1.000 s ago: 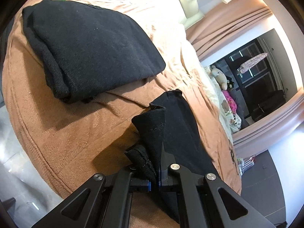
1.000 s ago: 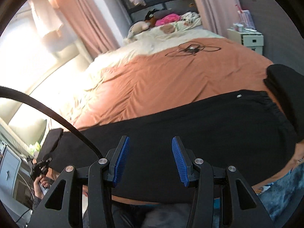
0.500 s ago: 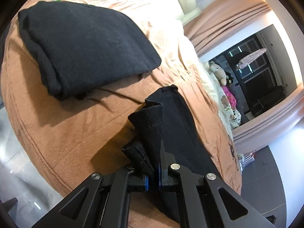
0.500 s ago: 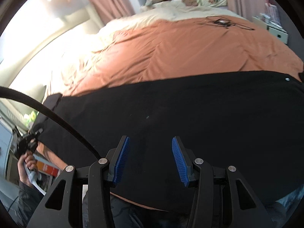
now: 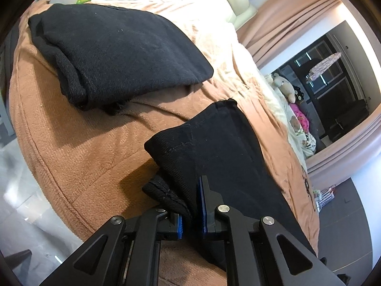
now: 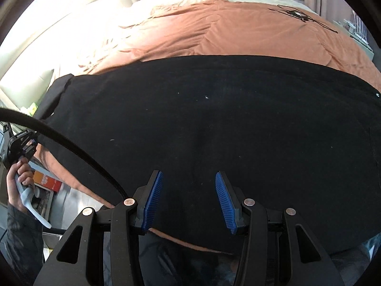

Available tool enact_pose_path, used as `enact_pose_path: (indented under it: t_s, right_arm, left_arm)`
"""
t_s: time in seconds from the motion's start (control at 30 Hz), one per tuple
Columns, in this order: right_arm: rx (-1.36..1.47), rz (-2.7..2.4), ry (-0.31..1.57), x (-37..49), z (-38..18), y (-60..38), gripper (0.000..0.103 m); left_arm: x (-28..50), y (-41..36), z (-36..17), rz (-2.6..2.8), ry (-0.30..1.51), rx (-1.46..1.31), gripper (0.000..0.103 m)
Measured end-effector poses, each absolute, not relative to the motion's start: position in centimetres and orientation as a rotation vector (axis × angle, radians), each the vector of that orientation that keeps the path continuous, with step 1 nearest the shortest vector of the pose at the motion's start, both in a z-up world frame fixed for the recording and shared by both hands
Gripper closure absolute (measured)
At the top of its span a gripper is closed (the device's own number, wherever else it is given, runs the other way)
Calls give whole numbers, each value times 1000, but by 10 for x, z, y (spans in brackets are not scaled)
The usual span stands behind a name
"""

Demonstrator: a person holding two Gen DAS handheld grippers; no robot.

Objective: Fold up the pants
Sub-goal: 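Hold the leg edge with the left gripper while the right gripper opens and smooths the trousers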

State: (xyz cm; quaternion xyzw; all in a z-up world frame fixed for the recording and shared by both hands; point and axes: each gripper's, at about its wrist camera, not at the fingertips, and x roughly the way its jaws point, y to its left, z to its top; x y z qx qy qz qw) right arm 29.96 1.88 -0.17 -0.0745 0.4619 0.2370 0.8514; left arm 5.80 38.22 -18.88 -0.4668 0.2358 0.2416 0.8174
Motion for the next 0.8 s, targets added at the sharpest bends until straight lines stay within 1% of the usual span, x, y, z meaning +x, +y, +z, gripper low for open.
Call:
enact_pose_path:
  t_s: [0.07,0.47,0.8]
  right_arm:
    - [-165,483,989,310,-6,24,63]
    - [-192,458,1036,357,-29,51,63]
    - [-230,431,1057,399,-42,80,63]
  left_arm:
    - [58,382,-188,517,503,-993,93]
    - [60,382,-187,547,512,-1017,93]
    - [53,387,-195,592,477,-1172,93]
